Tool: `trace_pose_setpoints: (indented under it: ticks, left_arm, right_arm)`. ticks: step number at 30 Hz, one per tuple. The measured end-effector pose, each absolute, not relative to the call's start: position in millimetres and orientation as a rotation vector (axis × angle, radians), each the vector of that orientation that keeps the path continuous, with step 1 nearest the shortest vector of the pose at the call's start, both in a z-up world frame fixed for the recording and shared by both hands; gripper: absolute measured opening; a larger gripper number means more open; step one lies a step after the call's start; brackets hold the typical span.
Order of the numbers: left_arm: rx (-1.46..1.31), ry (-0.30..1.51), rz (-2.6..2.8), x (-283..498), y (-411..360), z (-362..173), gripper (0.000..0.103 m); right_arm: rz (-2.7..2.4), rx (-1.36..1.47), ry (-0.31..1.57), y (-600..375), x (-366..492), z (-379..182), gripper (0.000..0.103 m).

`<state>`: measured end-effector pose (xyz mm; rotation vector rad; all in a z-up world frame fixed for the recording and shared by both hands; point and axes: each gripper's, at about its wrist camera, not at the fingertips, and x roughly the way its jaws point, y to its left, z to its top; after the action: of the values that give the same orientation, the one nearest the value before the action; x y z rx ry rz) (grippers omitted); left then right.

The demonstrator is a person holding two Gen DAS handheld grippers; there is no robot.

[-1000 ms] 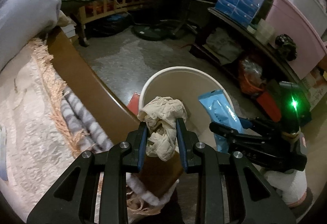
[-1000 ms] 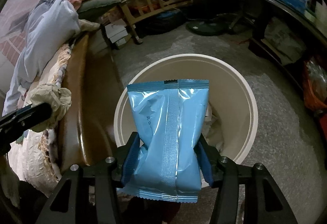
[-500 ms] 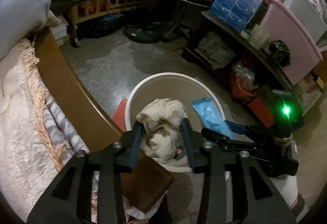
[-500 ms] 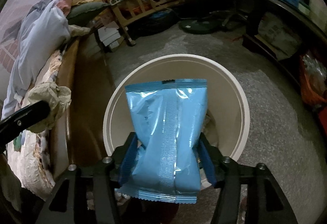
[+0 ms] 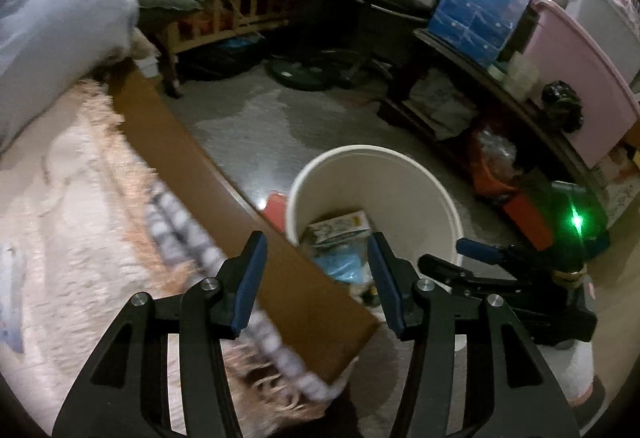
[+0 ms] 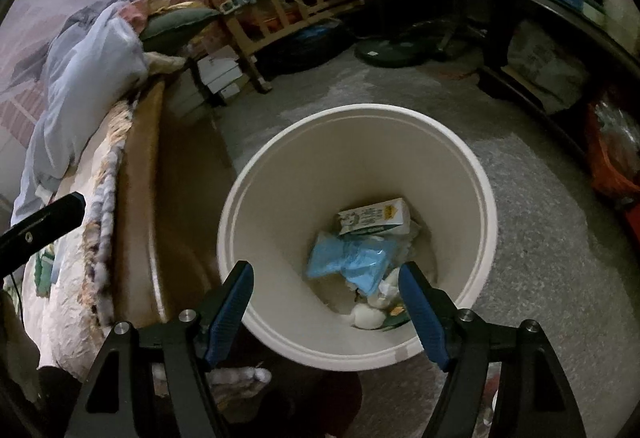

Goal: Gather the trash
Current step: 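Move both tools back over the bed toward the medicine boxes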

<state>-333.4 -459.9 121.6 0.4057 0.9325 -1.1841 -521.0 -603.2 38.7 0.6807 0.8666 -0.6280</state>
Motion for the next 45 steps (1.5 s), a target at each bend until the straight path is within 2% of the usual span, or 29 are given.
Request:
trace_pose_setpoints:
  ticks: [21,45]
  left_arm:
    - [0.370,0.882,-0.929,-262.1,-343.4,132.1,0.051]
    - [0.177,0.980,-0.508,-117.1,-149.2,100.1,0.051]
  right_arm:
    - [-0.432,0.448,0.856,-501.8,-435.5,90.9,0.073]
    - [-0.071,0.314,1.034,-374.8,-271.1,69.0,0.073]
